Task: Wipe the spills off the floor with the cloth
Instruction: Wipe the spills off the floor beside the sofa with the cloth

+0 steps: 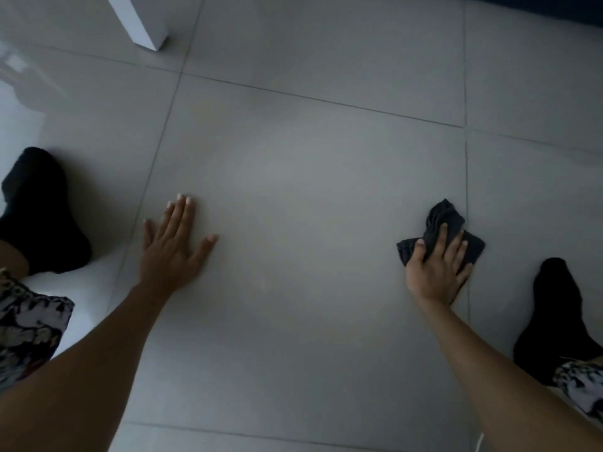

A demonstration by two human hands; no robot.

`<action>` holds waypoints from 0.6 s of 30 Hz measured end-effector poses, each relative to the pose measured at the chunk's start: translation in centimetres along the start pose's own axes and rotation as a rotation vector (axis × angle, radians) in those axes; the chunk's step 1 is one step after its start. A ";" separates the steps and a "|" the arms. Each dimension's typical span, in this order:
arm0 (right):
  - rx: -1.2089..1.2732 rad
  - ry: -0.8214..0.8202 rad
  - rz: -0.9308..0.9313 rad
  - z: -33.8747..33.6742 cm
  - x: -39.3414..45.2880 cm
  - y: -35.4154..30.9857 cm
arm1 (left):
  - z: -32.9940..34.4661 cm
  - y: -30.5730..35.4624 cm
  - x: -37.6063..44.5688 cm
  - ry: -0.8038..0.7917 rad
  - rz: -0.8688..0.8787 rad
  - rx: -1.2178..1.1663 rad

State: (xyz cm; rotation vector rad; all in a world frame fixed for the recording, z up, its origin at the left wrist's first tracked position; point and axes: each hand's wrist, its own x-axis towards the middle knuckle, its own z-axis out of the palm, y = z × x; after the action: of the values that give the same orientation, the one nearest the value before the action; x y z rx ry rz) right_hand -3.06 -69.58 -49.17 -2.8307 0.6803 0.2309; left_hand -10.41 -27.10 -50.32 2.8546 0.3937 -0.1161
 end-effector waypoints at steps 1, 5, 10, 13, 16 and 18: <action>0.000 0.000 0.009 0.3 -0.8 -0.5 | -0.1 -0.1 -0.2 0.009 0.007 0.012; 0.003 0.003 0.008 1.4 -3.3 -3.3 | -0.1 0.1 0.0 0.028 -0.008 0.006; -0.026 -0.014 -0.129 3.2 -6.8 -8.9 | 0.1 -0.2 -0.2 0.030 -0.003 -0.001; -0.041 -0.030 -0.227 4.2 -8.3 -12.7 | 0.2 0.2 0.0 0.057 -0.003 -0.003; -0.038 -0.026 -0.318 4.8 -9.1 -15.4 | 0.0 0.9 0.3 0.054 0.017 -0.016; -0.043 -0.057 -0.409 6.2 -11.0 -18.3 | 0.1 -0.6 -0.1 0.060 -0.009 -0.013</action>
State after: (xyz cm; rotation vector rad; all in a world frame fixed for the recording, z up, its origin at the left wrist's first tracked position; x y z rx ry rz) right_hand -4.88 -47.43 -49.65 -2.9090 0.0764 0.2545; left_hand -10.66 -26.63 -50.58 2.8494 0.4184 -0.0301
